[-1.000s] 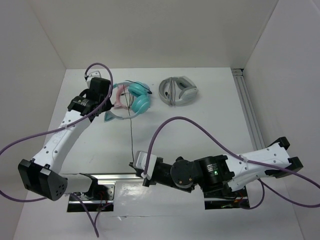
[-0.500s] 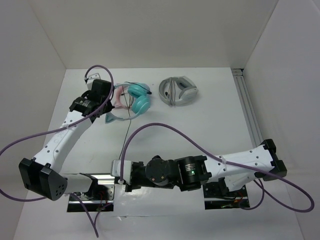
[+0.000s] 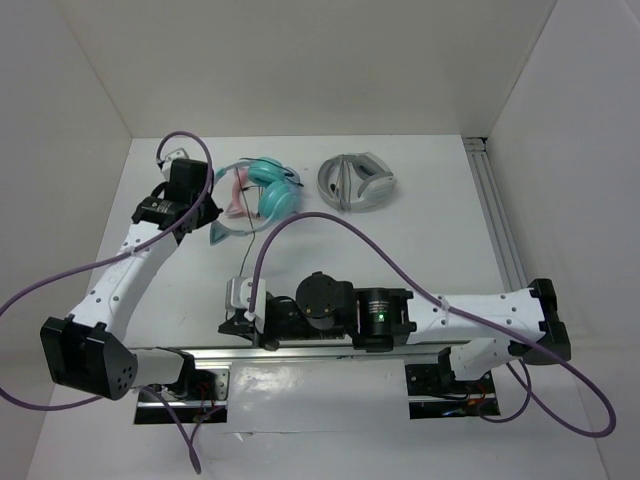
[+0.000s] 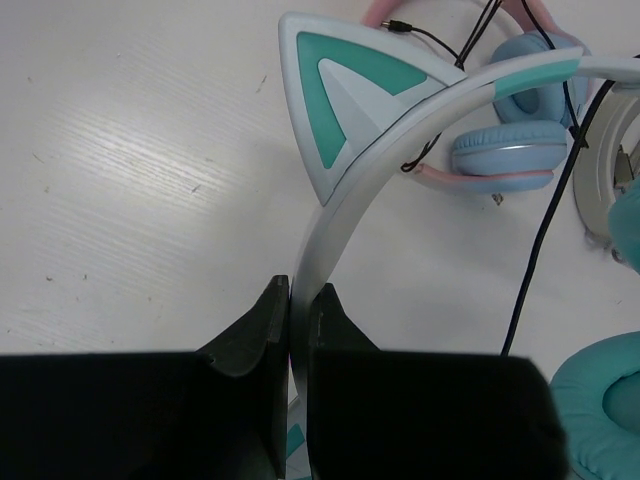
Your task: Wrap the headphones
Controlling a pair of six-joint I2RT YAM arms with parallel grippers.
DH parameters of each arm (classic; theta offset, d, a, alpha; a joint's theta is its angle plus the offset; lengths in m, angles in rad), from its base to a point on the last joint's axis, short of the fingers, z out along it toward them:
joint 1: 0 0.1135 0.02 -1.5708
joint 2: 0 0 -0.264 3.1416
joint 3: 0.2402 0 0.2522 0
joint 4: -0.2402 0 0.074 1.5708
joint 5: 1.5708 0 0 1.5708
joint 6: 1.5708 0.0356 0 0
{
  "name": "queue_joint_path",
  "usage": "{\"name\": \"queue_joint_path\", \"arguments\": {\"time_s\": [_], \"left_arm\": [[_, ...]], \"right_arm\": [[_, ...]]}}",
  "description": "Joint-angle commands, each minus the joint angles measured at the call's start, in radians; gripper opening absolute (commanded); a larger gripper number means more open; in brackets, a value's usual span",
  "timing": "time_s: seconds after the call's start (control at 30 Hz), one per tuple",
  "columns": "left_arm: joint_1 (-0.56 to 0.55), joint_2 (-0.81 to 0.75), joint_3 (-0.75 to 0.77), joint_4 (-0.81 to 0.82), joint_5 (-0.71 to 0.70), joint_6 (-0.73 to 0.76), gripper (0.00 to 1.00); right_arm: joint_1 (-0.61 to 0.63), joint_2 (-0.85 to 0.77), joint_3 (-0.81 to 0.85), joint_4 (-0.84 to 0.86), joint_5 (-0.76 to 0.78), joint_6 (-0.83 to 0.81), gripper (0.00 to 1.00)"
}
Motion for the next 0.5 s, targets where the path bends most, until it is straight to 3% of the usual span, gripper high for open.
{"name": "queue_joint_path", "arguments": {"time_s": [0.0,0.17,0.3,0.47], "left_arm": [[-0.001,-0.034,0.019,0.093,-0.003,-0.001,0.0],[-0.134,-0.08,-0.009,0.084,-0.154,0.06,0.0],[-0.336,-0.089,0.0,0.007,-0.337,0.112,0.0],[-0.452,-0.08,0.012,-0.082,-0.396,0.131,0.0]], "right_arm": [[0.008,-0.032,0.038,0.044,-0.042,-0.015,0.0],[-0.009,-0.052,0.194,-0.187,0.084,-0.1,0.0],[-0.111,-0.033,0.311,-0.396,0.113,-0.154,0.0],[-0.142,-0.023,0.36,-0.54,0.288,-0.201,0.0]]}}
